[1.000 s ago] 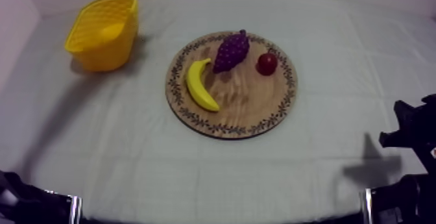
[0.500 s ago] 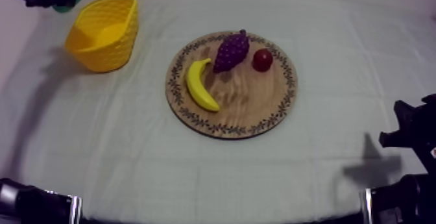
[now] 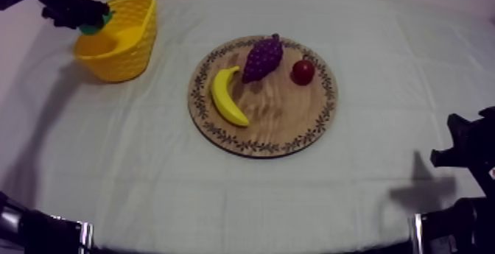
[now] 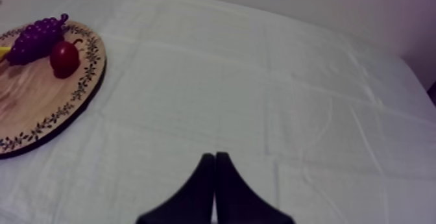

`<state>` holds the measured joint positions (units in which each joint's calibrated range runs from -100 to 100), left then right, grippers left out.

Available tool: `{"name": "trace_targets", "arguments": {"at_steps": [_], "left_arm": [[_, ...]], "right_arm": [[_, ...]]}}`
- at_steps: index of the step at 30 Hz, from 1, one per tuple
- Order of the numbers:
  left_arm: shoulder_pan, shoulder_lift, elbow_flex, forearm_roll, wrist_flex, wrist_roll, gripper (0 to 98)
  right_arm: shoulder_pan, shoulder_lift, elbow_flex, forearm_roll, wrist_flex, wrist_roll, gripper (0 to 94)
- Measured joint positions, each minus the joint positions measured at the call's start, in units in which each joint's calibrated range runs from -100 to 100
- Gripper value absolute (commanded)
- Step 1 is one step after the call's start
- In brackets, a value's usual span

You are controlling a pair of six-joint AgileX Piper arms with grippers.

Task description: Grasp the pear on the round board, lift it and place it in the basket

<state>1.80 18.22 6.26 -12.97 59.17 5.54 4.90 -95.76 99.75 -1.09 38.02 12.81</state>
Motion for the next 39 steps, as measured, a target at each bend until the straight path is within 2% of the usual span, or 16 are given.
{"name": "trace_targets", "arguments": {"at_steps": [6, 10, 16, 19, 22, 25, 30, 33, 39], "left_arm": [[0.53, 8.98, -4.93, 0.82, -1.01, -0.08, 56.6], [0.67, 14.59, -9.49, 2.18, -0.02, -0.61, 59.1], [0.48, 20.59, -15.40, 3.73, 1.41, -1.28, 74.8], [0.32, 20.94, -16.27, 4.02, 1.64, -1.38, 76.2], [0.27, 19.99, -15.16, 4.18, 1.03, -1.41, 65.5], [0.51, 17.24, -12.25, 3.91, -0.88, -1.28, 43.0], [0.44, 10.02, -6.15, 4.03, -2.57, -1.22, 12.6], [0.44, 4.18, -1.72, 4.48, -4.24, -1.29, 4.4], [-0.83, -10.59, 10.25, 6.19, -9.00, -1.81, 0.6]], "right_arm": [[0.00, 0.00, 0.00, 0.00, 0.00, 0.00, 0.3], [0.00, 0.00, 0.00, 0.00, 0.08, 0.00, 0.3], [0.00, 0.00, 0.00, 0.00, 0.08, 0.00, 0.3], [0.00, 0.00, 0.00, 0.00, 0.08, 0.00, 0.3], [0.00, 0.00, 0.00, 0.00, 0.08, 0.00, 0.3], [0.00, 0.00, 0.00, 0.00, 0.08, 0.00, 0.3], [0.00, 0.00, 0.00, 0.00, 0.08, 0.00, 0.3], [0.00, 0.00, 0.00, 0.00, 0.08, 0.00, 0.3], [0.00, 0.00, 0.00, 0.00, 0.08, 0.00, 0.3]]}}
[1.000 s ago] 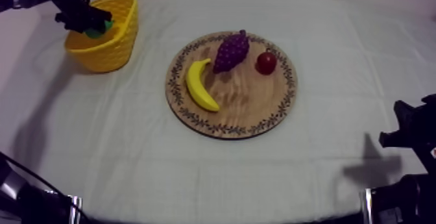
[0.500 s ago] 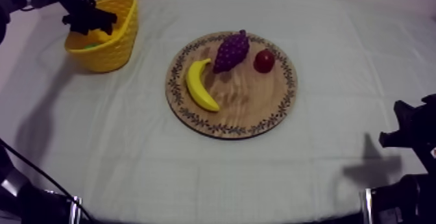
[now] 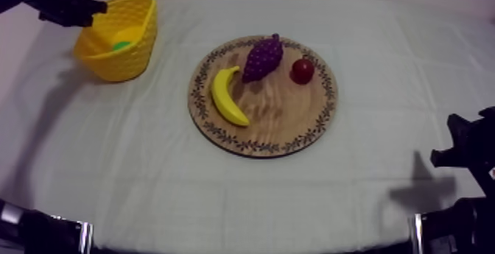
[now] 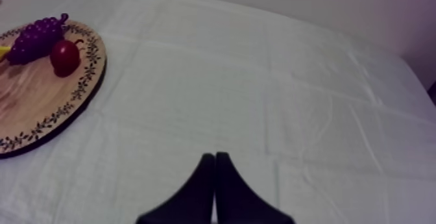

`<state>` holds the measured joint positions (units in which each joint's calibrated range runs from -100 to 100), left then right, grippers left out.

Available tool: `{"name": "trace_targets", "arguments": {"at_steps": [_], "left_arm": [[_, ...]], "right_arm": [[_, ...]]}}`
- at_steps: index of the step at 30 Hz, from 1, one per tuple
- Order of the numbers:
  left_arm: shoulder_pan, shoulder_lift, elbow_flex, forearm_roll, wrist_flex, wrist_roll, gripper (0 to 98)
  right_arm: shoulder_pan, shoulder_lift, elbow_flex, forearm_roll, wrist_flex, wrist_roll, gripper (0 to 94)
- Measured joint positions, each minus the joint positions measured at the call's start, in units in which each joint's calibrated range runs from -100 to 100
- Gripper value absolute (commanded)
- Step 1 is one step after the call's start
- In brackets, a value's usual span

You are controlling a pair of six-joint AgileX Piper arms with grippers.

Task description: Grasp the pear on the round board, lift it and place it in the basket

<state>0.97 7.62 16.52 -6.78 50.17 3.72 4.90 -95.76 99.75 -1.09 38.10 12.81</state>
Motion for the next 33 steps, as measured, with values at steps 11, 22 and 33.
{"name": "trace_targets", "arguments": {"at_steps": [11, 22, 33], "left_arm": [[-8.02, -38.10, 27.18, 8.56, -4.49, -7.56, 0.1], [-4.96, -75.38, 40.26, 8.90, -2.00, -4.83, 0.0], [-2.84, -100.80, 56.33, 8.70, -6.59, -1.18, 0.0]], "right_arm": [[0.00, 0.00, 0.00, 0.00, 0.08, 0.00, 0.3], [0.00, 0.00, 0.00, 0.00, -0.02, 0.00, 0.3], [0.00, 0.00, 0.00, 0.00, -0.02, 0.00, 0.3]]}}
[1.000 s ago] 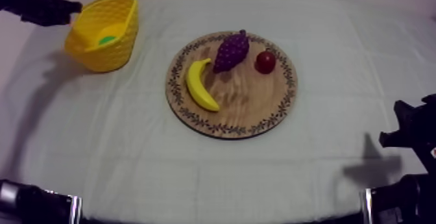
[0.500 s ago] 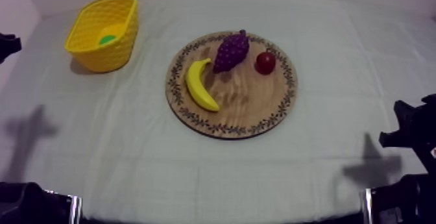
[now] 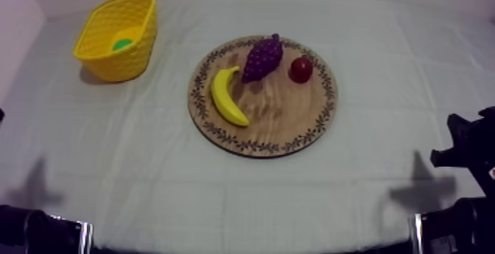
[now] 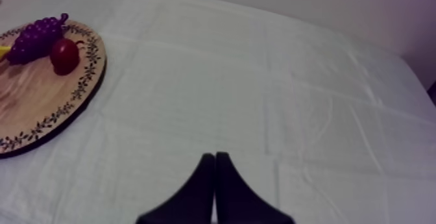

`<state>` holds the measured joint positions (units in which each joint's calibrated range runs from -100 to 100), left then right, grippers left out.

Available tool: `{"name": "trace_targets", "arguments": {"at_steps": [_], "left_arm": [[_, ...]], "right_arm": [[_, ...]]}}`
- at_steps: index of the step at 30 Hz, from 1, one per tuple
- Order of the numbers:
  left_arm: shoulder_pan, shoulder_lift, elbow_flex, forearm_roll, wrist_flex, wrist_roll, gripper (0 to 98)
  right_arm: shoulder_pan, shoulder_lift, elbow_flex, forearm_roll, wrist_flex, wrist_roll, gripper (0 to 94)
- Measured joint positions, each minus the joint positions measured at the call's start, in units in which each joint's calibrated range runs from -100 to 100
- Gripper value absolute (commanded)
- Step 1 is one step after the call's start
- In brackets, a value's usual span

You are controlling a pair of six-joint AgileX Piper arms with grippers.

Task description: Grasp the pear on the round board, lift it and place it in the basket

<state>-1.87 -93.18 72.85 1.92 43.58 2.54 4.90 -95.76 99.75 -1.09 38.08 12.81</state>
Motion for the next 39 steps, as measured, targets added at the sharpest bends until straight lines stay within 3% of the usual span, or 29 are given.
{"name": "trace_targets", "arguments": {"at_steps": [7, 13, 19, 23, 31, 39], "left_arm": [[1.61, -3.83, 11.38, -0.81, -3.79, 1.63, 0.0], [2.78, -6.03, 19.48, -1.14, -8.25, -0.98, 0.0], [4.27, -6.72, 26.08, -3.53, -11.42, -1.06, 4.6], [4.51, -6.72, 26.76, -4.12, -11.33, 0.67, 5.2], [4.58, -6.84, 26.88, -4.33, -11.25, 8.09, 0.4], [4.58, -6.82, 26.88, -4.33, -11.19, 8.65, 0.1]], "right_arm": [[0.00, 0.00, 0.00, 0.00, 0.00, 0.00, 0.3], [0.00, 0.00, 0.00, 0.00, 0.00, 0.00, 0.3], [0.00, 0.00, 0.00, 0.00, 0.00, 0.00, 0.3], [0.00, 0.00, 0.00, 0.00, 0.00, 0.00, 0.3], [0.00, 0.00, 0.00, 0.00, -0.08, 0.00, 0.3], [0.00, 0.00, 0.00, 0.00, -0.15, 0.00, 0.3]]}}
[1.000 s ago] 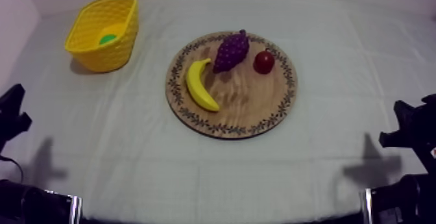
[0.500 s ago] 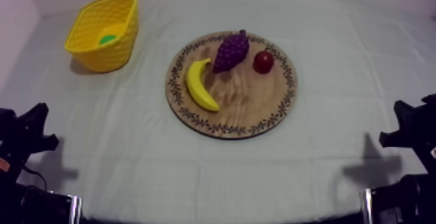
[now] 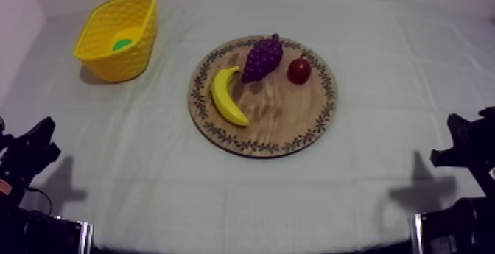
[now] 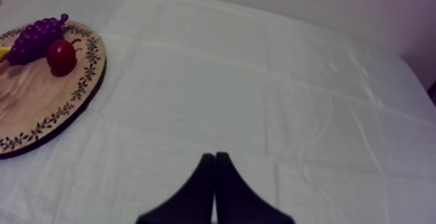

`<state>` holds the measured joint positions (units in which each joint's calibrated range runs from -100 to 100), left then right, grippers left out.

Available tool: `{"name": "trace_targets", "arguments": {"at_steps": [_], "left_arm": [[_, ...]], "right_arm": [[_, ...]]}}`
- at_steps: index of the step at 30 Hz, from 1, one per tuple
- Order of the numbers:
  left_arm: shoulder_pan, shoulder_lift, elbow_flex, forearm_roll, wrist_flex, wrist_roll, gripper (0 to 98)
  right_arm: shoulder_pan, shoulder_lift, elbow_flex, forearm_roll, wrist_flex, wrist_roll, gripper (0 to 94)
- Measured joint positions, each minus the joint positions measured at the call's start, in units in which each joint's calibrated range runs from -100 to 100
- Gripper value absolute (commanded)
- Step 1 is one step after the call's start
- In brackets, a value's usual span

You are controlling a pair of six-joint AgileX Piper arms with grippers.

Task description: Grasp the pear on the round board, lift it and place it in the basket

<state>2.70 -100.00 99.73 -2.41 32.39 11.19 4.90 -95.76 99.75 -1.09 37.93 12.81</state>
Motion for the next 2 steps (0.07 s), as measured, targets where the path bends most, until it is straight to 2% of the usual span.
{"name": "trace_targets", "arguments": {"at_steps": [2], "left_arm": [[0.00, 0.00, 0.00, 0.00, 0.00, -0.04, 0.1]], "right_arm": [[0.00, 0.00, 0.00, 0.00, 0.00, 0.00, 0.3]]}}
